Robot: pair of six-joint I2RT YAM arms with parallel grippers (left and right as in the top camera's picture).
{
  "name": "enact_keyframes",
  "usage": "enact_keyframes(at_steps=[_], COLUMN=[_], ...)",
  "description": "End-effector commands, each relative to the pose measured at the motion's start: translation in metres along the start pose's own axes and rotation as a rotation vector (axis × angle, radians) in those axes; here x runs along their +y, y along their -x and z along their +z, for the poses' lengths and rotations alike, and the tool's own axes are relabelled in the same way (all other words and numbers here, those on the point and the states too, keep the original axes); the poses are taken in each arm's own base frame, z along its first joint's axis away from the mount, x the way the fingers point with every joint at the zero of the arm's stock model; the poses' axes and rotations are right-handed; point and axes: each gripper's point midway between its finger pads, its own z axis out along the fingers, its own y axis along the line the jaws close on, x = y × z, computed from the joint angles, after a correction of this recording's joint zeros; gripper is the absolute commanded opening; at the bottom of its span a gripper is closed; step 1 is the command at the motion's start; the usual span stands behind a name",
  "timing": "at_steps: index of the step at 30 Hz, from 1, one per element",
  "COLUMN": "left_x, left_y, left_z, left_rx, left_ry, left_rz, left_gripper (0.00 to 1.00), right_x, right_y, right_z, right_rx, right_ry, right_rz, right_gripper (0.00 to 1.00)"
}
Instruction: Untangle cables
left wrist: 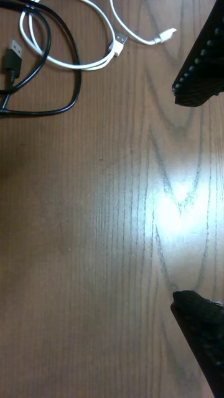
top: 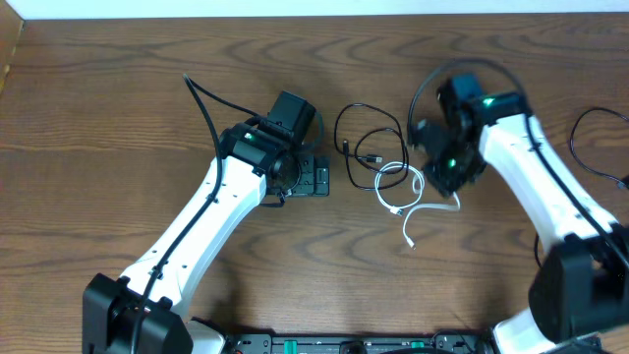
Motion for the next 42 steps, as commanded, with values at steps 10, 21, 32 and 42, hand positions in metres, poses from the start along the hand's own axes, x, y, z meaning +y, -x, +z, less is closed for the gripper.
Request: enact_keyframes(at_steps=[10,21,32,42], left_x=[-0.055,-0.100,-0.100,-0.138], left_y=[0.006,0.005,0.006,0.007], left_z=[-0.005,-0.026,-0.026,-0.049], left_rx=[0.007,0.001,-0.002,-0.074], left_ry=[-0.304,-0.572,-0.574,-0.767], left_rz=[0.080,0.222,0.223,0.393], left_gripper=[1.00,1.00,1.00,0.98], right_x=[0.071,0.087,0.098,0.116], right_y=[0.057,0.041,0.055,0.052], right_z=[-0.219,-0.255,-0.317,-0.345], right_rx=[-0.759,-0.876,-1.135,-1.242], right_ry=[0.083,0.059,0.025,0.060], right_rz=[-0.141,-0.191,-0.267,-0.347], right_gripper=[0.01,0.01,0.01,0.01])
